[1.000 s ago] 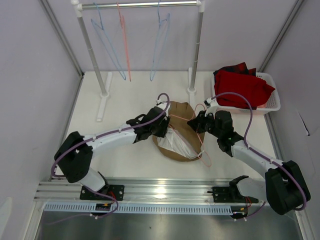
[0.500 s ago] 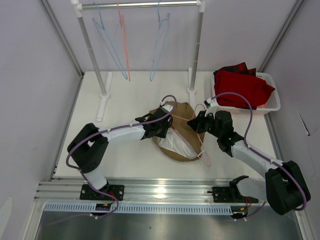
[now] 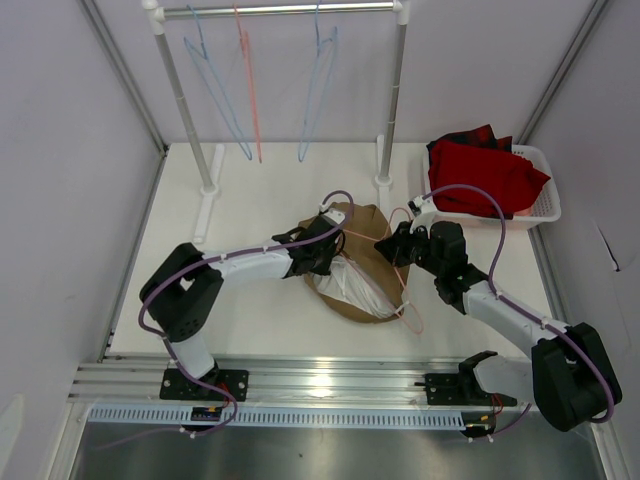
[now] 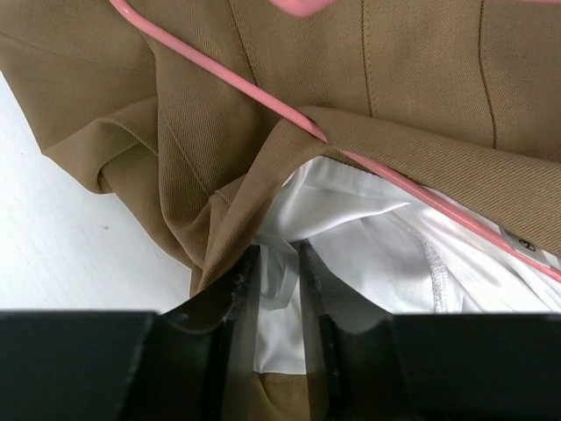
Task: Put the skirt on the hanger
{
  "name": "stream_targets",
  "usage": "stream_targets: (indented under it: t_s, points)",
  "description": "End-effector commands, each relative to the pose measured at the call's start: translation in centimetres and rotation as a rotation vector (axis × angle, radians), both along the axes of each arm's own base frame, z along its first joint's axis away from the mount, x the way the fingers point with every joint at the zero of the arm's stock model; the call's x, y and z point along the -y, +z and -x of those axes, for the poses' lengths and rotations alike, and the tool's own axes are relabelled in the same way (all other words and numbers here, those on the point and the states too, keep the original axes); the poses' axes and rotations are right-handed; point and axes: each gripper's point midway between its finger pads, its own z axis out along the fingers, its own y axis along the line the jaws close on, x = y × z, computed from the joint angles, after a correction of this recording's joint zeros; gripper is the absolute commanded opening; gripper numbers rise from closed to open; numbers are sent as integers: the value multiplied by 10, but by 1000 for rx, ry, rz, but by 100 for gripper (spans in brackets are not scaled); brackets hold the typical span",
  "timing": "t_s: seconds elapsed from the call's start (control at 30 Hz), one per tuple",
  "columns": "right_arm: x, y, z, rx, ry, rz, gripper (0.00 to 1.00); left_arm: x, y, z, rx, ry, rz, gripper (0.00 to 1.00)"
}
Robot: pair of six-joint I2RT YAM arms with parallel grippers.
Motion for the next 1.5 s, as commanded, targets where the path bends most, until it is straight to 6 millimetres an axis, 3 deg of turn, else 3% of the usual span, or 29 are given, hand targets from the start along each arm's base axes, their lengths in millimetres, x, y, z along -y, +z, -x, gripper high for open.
stream_targets:
  t_s: [0.0,0.43,0.7,0.97,1.47]
  points:
    - [4,17,-7,64,-24,6,0,2,3,-7,29,-1,14,28]
    - [5,17,-8,65,-25,7,0,2,-3,-9,13,-5,10,15]
    - [5,23,-6,75,-19,-1,0,6,21,-11,10,-13,116,0]
    - [-1,41,-2,98,2,-33,0,19,43,-6,-98,-48,357,0]
    - [-9,65,25,111,61,-100,0,-2,46,-28,-190,128,649,0]
